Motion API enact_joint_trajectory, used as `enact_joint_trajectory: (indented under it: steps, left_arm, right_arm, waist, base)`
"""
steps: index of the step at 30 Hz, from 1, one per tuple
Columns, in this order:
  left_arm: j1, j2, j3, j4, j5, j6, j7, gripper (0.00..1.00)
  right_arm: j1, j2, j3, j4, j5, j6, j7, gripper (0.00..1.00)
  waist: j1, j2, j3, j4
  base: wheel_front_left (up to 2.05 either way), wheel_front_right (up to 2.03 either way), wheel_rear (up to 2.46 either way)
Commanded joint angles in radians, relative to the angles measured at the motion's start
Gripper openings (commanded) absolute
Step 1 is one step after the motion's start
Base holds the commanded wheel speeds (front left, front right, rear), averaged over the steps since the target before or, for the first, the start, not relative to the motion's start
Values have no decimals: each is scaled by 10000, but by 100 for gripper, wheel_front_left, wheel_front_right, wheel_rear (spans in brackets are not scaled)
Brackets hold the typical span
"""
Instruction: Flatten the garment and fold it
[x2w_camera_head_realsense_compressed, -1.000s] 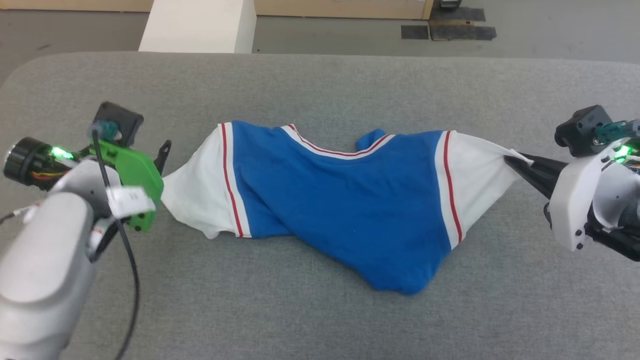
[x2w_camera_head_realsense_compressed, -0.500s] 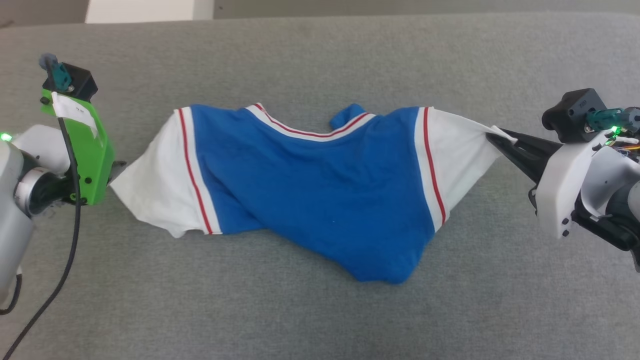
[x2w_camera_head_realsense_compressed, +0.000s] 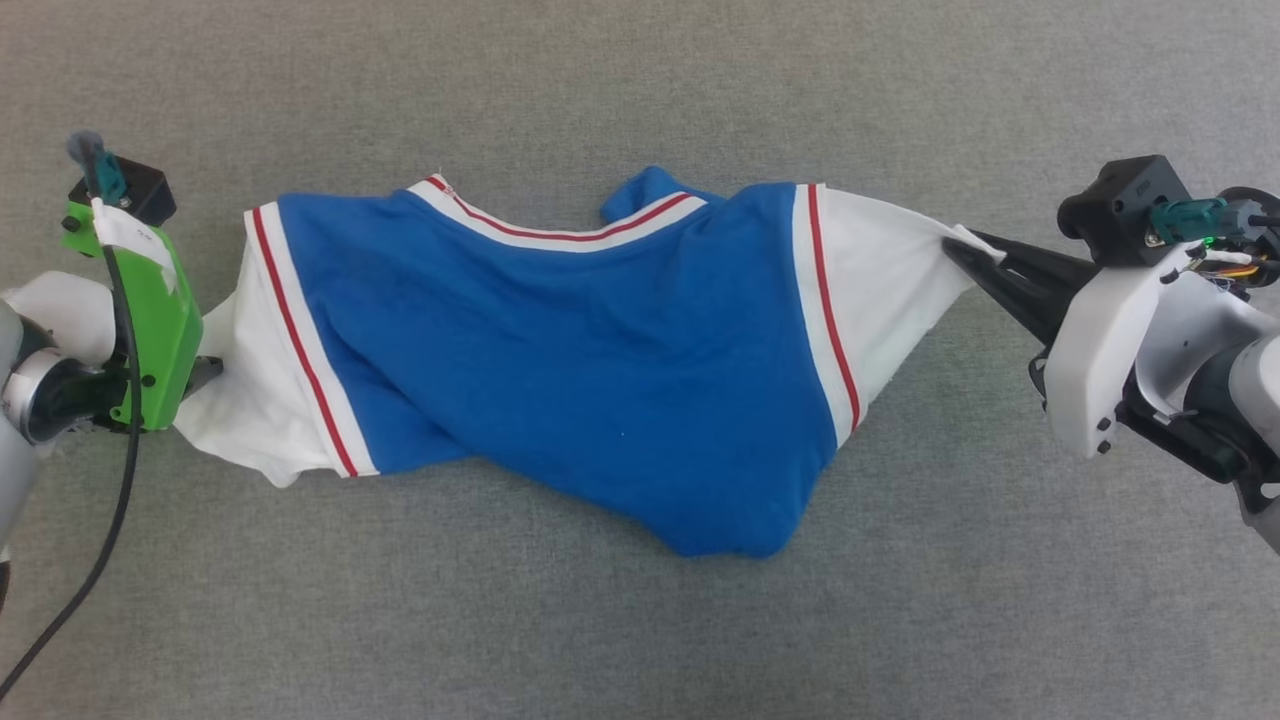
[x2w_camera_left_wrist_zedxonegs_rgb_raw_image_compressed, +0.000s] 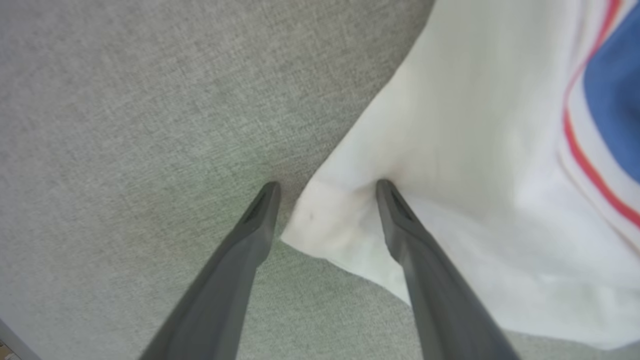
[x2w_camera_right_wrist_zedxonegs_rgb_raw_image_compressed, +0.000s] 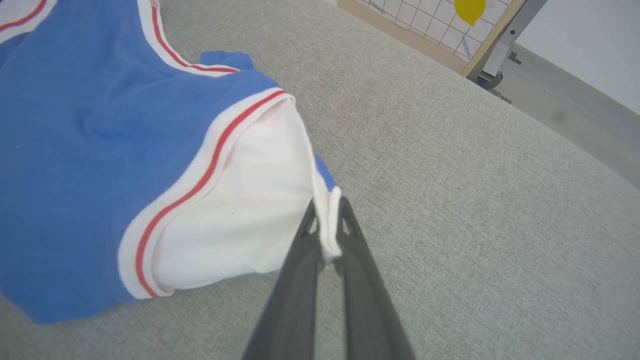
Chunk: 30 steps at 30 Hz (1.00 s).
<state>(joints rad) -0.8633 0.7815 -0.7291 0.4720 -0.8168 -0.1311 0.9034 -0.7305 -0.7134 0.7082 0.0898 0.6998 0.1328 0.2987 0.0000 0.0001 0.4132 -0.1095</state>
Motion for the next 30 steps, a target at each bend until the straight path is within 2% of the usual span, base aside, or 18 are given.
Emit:
enact_joint_trajectory:
  steps: [1,5,10,13,16,24,28,30]
  left_arm:
    - [321,-96,-318,289,-189,4,45,0]
    - [327,31,-639,117,-429,4,-36,0]
    - [310,273,-894,-164,-640,4,-621,0]
    - [276,322,-733,-179,-825,4,-1289,0]
    - [111,411,-424,-304,-936,4,-2437,0]
    - [-492,785,-640,-1268,-857,4,-3957,0]
    - [-1281,725,-553,-1386,-373,4,-5028,0]
    - [-1842,513,-447,-1246,119,44,-5721,0]
  right_arm:
    - [-155,50,12,49,-100,-21,-74,0]
    - [-160,32,-21,142,-120,-21,-270,0]
    - [-62,19,-13,360,-129,-21,-504,0]
    - [-25,1,-13,451,-166,-21,-767,0]
    - [-97,-23,-230,592,-192,-21,-1266,0]
    - [-460,-177,-617,801,-305,-21,-1740,0]
    - [-1001,-160,-914,967,-424,-21,-1796,0]
    - [-1458,-126,-1053,1174,-596,-21,-1787,0]
  waist:
    - [0,-1,34,-29]
    - [0,-1,-109,50]
    - [0,-1,-678,261]
    - [0,-1,-1138,396]
    - [0,-1,-1782,556]
    - [0,-1,-2736,858]
    - [0,-1,-2894,926]
    - [0,-1,-2884,941]
  base:
    - [0,0,0]
    - [0,0,0]
    - [0,0,0]
    - [0,0,0]
    - [0,0,0]
    - [0,0,0]
    - [0,0,0]
    - [0,0,0]
